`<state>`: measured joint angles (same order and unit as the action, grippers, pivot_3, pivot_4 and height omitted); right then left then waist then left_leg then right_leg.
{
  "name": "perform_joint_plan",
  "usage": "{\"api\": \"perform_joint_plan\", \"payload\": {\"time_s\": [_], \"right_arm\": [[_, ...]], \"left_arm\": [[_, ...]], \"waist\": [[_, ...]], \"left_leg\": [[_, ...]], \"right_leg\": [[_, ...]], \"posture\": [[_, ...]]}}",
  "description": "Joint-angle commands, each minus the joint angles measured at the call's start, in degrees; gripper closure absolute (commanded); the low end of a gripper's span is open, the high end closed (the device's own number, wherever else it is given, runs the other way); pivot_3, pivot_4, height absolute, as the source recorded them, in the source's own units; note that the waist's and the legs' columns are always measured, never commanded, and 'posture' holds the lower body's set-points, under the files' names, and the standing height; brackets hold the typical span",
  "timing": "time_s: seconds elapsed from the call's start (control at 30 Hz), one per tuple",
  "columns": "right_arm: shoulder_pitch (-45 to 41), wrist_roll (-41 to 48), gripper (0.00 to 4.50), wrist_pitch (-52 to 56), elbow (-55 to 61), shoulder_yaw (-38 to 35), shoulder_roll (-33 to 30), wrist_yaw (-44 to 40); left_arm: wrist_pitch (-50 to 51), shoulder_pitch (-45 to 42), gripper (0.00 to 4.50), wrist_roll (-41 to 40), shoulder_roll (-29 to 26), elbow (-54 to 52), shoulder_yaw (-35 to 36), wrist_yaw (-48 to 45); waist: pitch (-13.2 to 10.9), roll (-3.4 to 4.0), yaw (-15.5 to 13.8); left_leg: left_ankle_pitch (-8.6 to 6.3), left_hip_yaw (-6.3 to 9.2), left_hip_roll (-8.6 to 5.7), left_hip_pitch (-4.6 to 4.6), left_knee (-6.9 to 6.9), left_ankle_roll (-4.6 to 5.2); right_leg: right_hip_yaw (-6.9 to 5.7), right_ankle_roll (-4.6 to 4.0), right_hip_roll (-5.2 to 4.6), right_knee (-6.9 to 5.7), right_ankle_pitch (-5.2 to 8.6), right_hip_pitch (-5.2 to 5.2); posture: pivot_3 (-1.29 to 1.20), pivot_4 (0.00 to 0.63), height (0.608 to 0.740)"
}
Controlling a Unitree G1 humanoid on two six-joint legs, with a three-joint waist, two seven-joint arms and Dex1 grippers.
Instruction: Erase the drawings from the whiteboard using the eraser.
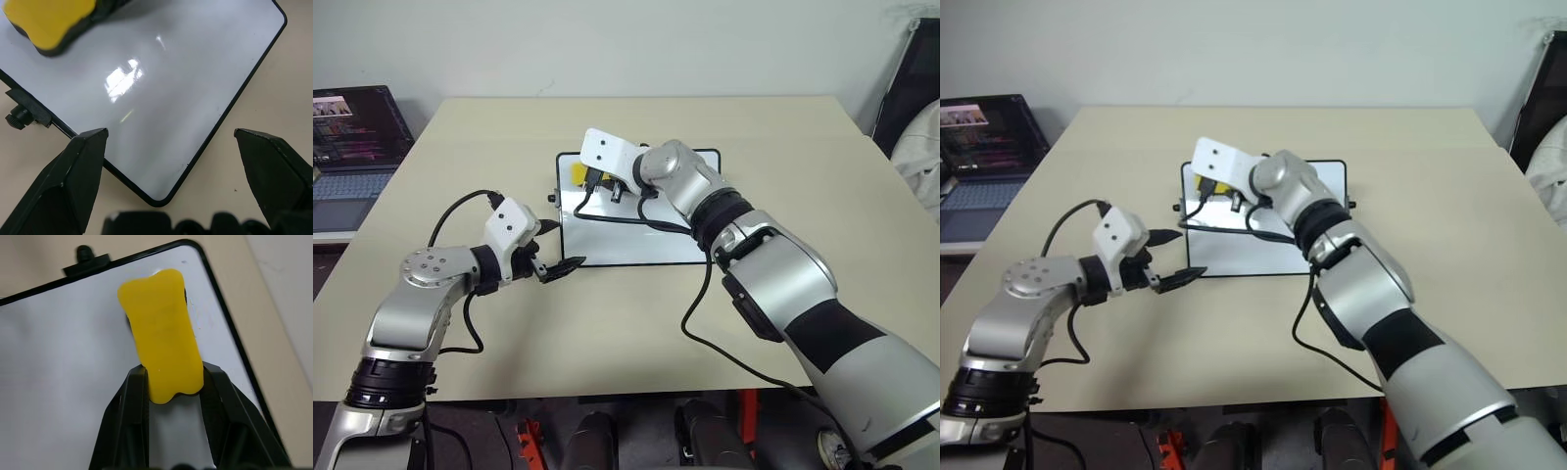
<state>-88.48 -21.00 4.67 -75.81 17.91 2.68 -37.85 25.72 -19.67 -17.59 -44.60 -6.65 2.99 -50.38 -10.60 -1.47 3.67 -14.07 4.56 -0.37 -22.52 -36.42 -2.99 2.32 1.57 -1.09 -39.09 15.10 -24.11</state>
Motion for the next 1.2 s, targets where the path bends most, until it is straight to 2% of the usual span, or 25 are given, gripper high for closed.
{"api": "perform_joint_plan", "payload": {"time_s": [0.03, 0.17, 0.37, 0.63, 0.87, 0.93, 1.07, 1.2], "right_arm": [[-0.16, 0.92, 3.43, 1.31, -0.21, -1.1, 0.15, -2.16], [-1.95, 5.84, 3.43, 4.53, -0.46, -7.45, 0.58, 3.28], [-2.34, 3.34, 3.43, 5.06, -1.06, -5.7, 0.03, 2.51], [-4.44, 6.11, 3.43, 6.69, -1.36, -9.73, 1.24, 7.34], [-2.65, 1.94, 3.43, 5.5, -1.52, -4.69, 2.03, -0.05], [-2.56, 2.08, 3.43, 5.57, -1.44, -4.75, 2.1, 0.03], [-4.38, 6.08, 3.43, 6.45, -1.32, -10.12, 1.82, 7.79], [-4.09, 5.55, 3.43, 6.69, -1.62, -10.32, 1.43, 8.41]], "left_arm": [[-0.58, 0.36, 0.0, -0.14, 0.01, -2.52, 1.16, 0.58], [-0.53, 1.01, 0.0, -0.22, 0.16, -2.94, 1.13, 0.89], [-0.97, 0.86, 0.0, 0.05, 0.57, -2.66, 0.7, 1.19], [-1.05, 0.93, 0.0, 0.37, 1.21, -2.98, 0.17, 1.4], [-0.98, 1.32, 0.0, 0.3, 1.2, -3.18, 0.44, 1.54], [-0.99, 1.36, 0.0, 0.31, 1.22, -3.18, 0.44, 1.57], [-0.95, 1.5, 0.0, 0.3, 1.4, -3.38, 0.41, 1.76], [-0.86, 1.66, 0.0, 0.4, 1.49, -3.66, 0.57, 2.02]], "waist": [[0.0, 0.0, 0.01], [0.0, 0.0, -0.03], [0.0, 0.0, -0.06], [0.0, 0.0, -0.06], [0.0, 0.0, 0.03], [0.0, 0.0, 0.04], [0.0, 0.0, -0.02], [0.0, 0.0, -0.05]], "left_leg": [[0.0, 0.0, 0.0, 0.0, 0.0, 0.0], [0.0, 0.02, 0.02, -0.02, 0.0, 0.0], [0.0, 0.0, -0.01, -0.02, -0.01, 0.0], [0.0, 0.01, 0.01, -0.03, -0.01, 0.0], [0.0, -0.03, 0.0, -0.03, -0.01, 0.0], [0.0, -0.03, 0.0, -0.03, -0.01, 0.0], [0.0, 0.0, 0.01, -0.04, -0.01, 0.0], [0.0, 0.0, 0.01, -0.07, -0.01, 0.0]], "right_leg": [[0.0, 0.0, 0.01, 0.0, 0.0, 0.0], [0.01, 0.0, -0.01, 0.0, 0.0, -0.01], [-0.01, 0.0, -0.02, 0.0, 0.0, 0.0], [-0.02, 0.0, -0.02, 0.01, 0.0, -0.01], [0.0, 0.0, -0.01, 0.02, 0.0, -0.02], [0.0, 0.0, -0.01, 0.01, 0.0, -0.01], [-0.01, 0.0, -0.02, 0.01, 0.0, -0.02], [-0.01, 0.0, -0.04, 0.04, 0.0, -0.02]], "posture": [[0.0, 0.15, 0.74], [0.0, 0.15, 0.74], [0.0, 0.15, 0.74], [0.0, 0.15, 0.74], [0.0, 0.15, 0.74], [0.0, 0.15, 0.74], [0.0, 0.15, 0.74], [0.0, 0.15, 0.74]]}}
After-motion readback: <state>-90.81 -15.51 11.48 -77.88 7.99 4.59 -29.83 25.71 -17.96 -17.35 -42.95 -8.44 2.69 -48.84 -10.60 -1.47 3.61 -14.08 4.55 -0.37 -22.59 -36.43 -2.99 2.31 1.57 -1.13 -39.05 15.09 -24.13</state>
